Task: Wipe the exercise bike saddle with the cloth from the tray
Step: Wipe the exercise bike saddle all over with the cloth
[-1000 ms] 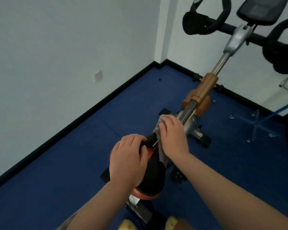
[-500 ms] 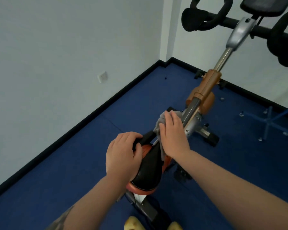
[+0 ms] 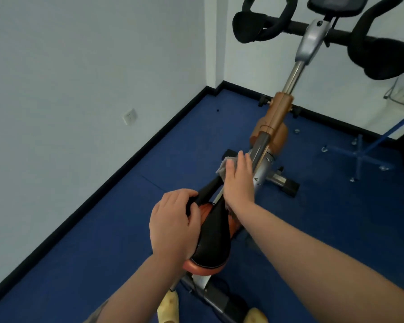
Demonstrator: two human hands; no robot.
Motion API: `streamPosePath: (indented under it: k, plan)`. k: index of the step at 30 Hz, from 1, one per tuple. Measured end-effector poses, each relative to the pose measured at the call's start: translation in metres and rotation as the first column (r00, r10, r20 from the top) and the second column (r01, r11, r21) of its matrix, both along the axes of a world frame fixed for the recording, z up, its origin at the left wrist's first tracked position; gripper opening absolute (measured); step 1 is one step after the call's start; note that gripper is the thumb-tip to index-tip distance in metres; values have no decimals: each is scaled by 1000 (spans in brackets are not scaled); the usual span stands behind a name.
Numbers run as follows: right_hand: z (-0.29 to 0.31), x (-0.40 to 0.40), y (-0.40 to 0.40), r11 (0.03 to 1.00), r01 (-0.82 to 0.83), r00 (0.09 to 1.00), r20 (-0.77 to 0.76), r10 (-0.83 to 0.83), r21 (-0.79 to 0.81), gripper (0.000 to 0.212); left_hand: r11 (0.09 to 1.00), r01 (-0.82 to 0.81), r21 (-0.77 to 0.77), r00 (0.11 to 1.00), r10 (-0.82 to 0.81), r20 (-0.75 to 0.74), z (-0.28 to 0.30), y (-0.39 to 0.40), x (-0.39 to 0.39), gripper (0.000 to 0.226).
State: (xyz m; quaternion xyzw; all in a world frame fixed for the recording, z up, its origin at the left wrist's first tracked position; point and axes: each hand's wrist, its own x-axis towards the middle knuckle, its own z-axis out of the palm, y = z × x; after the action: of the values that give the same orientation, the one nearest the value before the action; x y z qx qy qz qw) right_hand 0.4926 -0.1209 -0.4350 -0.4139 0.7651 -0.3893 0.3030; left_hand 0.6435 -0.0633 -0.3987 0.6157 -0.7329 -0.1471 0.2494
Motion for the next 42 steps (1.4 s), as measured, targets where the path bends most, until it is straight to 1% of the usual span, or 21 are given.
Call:
streamPosePath:
  k: [3,5,7,9,12,14,16,18,20,22,24,25,27,29,30,32,35,37,38,40,42]
  plan:
    - [6,14,10,991,134,975,183,-128,-23,55,999,40,-3,999,-40,-9,-2,-1,2,19]
    - [8,29,34,983,186,945,276,-178,-2,59,997,70,-22,997,-70,-32,-4,-1,4,20]
    - [8,40,59,986,148,936,310,-166,83,63,994,102,-39,993,-104,-50,-6,-1,4,20]
    - [3,37,63,978,104,924,347,-163,183,64,991,128,-35,989,-130,-63,-7,-1,6,21]
    - [-1,23,41,940,159,892,364,-268,303,67,982,189,20,981,-188,-41,-5,-5,7,24]
    - [2,23,38,934,190,892,345,-293,302,67,956,291,35,956,-291,18,-5,-13,14,29]
    - [7,35,58,947,150,926,295,-235,284,64,895,444,41,893,-446,59,-5,-27,26,33]
    - [12,54,93,956,124,955,230,-188,267,61,831,552,60,830,-555,51,-7,-43,39,36]
    - [13,65,113,969,130,963,205,-174,212,56,802,596,44,801,-598,34,-11,-49,45,37]
    - [8,56,102,969,144,946,259,-194,200,54,787,616,40,788,-615,-25,-12,-48,45,36]
    - [9,48,87,958,180,912,328,-248,224,51,763,642,69,766,-636,-91,-12,-48,44,34]
    - [13,48,86,952,204,901,336,-274,227,47,753,653,86,757,-644,-114,-12,-49,44,34]
    - [15,59,98,942,272,908,273,-318,195,37,738,668,99,743,-653,-146,-12,-53,44,35]
    - [20,89,122,912,390,892,194,-408,125,28,735,672,90,738,-653,-170,-12,-53,45,34]
    - [24,105,133,896,437,882,160,-444,78,30,738,669,88,739,-649,-178,-13,-52,45,34]
    - [25,123,142,890,456,887,82,-455,8,41,749,656,91,751,-635,-182,-14,-49,46,34]
    - [17,103,127,920,384,923,-21,-384,76,46,759,646,79,759,-629,-168,-13,-47,44,34]
    - [13,92,119,910,398,917,-22,-398,115,45,766,638,81,766,-620,-168,-12,-47,43,34]
    - [11,94,119,901,421,907,-22,-421,104,45,769,633,83,770,-615,-170,-12,-47,43,34]
    - [12,118,129,888,459,888,-43,-458,15,51,778,623,84,777,-603,-181,-11,-47,43,34]
    - [15,143,145,896,438,896,-42,-441,-72,61,789,609,85,787,-588,-188,-12,-46,44,34]
